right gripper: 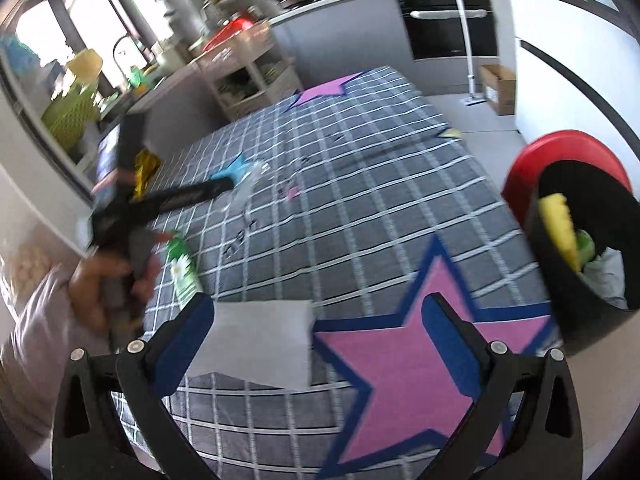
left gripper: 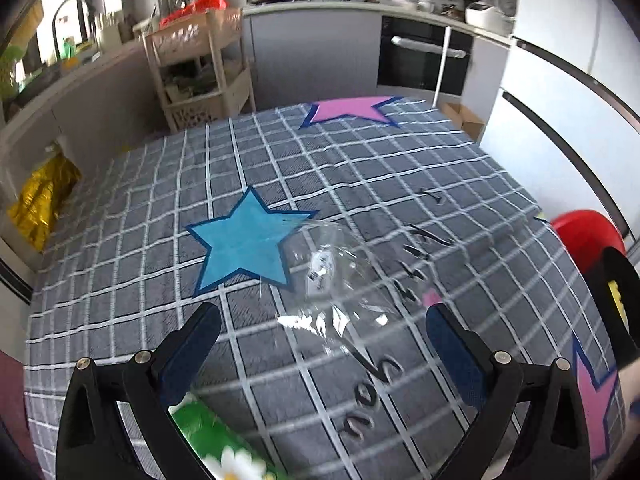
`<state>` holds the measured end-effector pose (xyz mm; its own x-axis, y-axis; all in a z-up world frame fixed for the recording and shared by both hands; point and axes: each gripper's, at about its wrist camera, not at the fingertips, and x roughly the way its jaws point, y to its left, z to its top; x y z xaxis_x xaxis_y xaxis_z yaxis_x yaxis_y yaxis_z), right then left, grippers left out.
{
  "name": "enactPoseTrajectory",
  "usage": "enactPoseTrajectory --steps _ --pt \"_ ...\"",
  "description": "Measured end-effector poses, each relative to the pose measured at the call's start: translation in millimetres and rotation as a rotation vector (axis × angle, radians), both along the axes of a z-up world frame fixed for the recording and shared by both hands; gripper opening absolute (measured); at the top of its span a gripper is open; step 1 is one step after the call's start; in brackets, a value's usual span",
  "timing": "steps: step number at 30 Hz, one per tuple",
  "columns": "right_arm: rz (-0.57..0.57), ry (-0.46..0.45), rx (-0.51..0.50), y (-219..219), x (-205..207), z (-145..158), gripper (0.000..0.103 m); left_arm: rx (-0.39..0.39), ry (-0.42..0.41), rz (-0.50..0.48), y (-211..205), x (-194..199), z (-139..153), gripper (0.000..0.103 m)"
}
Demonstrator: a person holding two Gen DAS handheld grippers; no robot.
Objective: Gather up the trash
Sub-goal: 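Grasp the clear plastic bag with left tool while right tool grasps the green hand-cream tube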
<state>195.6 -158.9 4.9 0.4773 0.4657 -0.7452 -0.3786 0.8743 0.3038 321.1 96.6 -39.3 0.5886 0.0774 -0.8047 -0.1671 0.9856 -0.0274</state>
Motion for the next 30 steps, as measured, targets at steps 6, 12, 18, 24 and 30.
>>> enactPoseTrajectory --steps 6,12,18,24,30 --pt "0.030 0.030 -0.020 23 0 -13 0.103 -0.013 0.037 -0.010 1 34 -21 0.103" --pt "0.049 0.039 -0.022 48 7 -17 0.103 -0.018 0.100 -0.024 -3 48 -39 0.103" --pt "0.094 0.037 -0.035 78 12 -22 0.103 -0.046 0.102 -0.031 6 44 -47 0.103" --pt "0.139 0.042 -0.070 109 16 -33 0.103 -0.031 0.048 -0.068 16 31 -36 0.103" --pt "0.217 0.034 -0.136 147 14 -44 0.102 -0.087 -0.032 -0.030 48 2 -9 0.103"
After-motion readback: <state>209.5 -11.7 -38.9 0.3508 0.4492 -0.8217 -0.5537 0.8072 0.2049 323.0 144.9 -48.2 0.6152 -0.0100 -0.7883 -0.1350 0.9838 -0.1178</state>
